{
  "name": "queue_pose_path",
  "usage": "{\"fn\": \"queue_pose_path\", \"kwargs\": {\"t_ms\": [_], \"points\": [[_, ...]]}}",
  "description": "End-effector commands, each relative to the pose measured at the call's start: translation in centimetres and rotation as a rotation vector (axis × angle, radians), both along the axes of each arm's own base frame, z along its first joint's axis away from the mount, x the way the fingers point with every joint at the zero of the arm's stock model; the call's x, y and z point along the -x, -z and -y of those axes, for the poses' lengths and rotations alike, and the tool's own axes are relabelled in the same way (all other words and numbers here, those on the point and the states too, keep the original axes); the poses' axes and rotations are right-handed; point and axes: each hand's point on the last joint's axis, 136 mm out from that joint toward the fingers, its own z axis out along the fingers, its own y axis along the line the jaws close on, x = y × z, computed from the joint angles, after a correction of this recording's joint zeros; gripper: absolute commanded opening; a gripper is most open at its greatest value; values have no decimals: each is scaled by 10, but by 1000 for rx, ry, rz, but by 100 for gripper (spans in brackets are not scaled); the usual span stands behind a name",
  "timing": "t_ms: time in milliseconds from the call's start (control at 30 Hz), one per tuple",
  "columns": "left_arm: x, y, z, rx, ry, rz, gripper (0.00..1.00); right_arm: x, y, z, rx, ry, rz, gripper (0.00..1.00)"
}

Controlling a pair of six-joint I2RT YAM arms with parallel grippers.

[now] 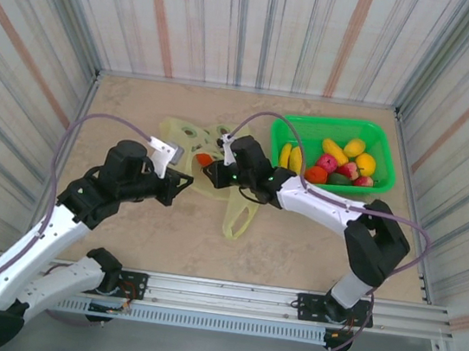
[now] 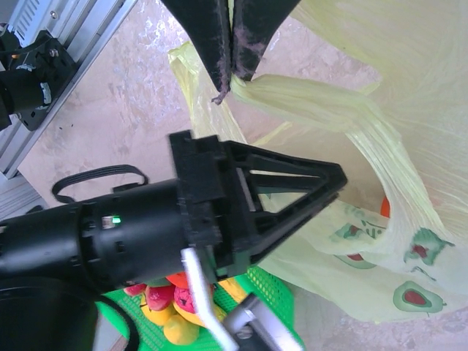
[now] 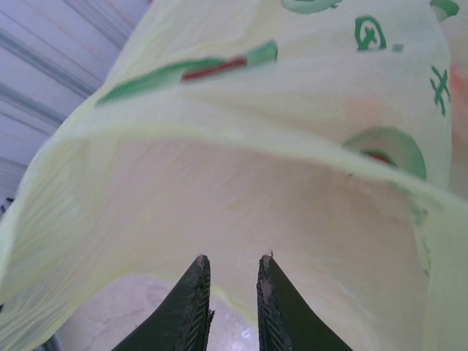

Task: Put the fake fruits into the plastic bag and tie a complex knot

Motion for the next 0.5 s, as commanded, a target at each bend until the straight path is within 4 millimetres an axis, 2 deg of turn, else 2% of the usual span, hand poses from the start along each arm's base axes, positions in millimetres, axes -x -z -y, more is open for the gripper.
{"fn": "queue_pose_path", "kwargs": {"t_ms": [0,100,200,267,367,467], "points": [[-1,-13,6,23,24,11,0,7,-36,23,-59,-11,31,26],[-5,-14,5,3,23,29,0,-12,-54,66,-60,98,35,30],[-7,-10,5,-7,26,48,0,-41,-54,120,-16,251,9,33],[-7,-8,8,2,39,56,0,-62,-42,161,56,370,-43,34],[-5,-7,10,19,58,61,0,-85,-20,213,195,519,-102,42],[-4,-9,8,27,59,66,0,-98,-5,240,297,576,-138,46]]}}
